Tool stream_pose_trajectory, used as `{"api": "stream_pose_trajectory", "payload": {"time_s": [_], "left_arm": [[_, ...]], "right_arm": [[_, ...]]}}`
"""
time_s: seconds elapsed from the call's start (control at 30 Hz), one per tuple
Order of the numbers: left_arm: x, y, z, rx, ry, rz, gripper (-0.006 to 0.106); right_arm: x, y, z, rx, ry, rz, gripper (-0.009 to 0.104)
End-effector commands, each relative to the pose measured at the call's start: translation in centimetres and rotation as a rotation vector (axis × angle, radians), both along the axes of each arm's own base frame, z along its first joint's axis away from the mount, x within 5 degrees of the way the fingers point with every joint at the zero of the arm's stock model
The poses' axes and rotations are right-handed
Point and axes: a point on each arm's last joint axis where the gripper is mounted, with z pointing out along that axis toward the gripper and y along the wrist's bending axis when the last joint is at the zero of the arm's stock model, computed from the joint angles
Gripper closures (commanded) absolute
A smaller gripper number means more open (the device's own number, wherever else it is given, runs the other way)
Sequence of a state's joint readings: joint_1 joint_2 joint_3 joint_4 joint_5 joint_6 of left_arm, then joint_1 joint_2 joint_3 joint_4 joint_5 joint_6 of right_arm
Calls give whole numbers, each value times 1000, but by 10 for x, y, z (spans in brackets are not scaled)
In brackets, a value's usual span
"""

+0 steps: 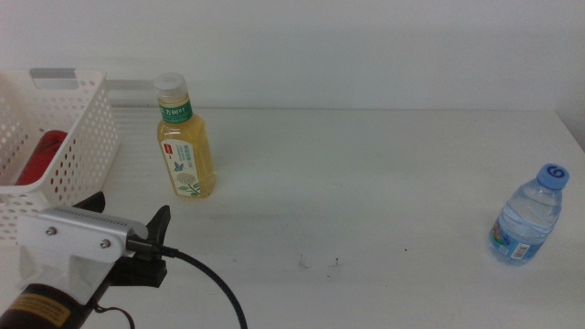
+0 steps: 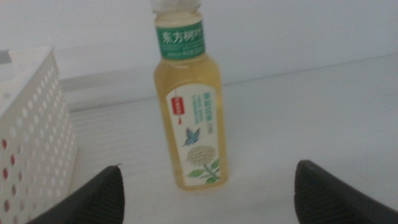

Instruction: Use arms to grab the bottles and put them into the dustbin to the left of the table.

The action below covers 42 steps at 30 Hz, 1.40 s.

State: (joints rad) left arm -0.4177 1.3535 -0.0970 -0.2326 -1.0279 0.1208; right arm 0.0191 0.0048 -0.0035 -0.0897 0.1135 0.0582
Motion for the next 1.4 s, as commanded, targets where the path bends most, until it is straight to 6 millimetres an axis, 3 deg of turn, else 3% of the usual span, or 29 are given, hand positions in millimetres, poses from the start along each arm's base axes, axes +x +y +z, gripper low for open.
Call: {"api": "stream_pose_trajectory", "payload": {"time_s": [0.0,0.2,0.53,1.0,1.37], "left_arm": [[3,2,-5,-25,-6,44,7],[16,-1,-20,-56,10,77,7],[60,-20,-38,-61,38,75,7],[112,-17,-31,-56,40,2,7],[136,-22,-37,-53,48,20,7]], "right_arm": [[0,0,-1,-11,-6,1,2],[0,0,-1,-11,-6,1,2],[0,0,-1,-11,-6,1,2],[0,0,-1,-11,-6,1,2],[0,0,-1,-11,-6,1,2]]}}
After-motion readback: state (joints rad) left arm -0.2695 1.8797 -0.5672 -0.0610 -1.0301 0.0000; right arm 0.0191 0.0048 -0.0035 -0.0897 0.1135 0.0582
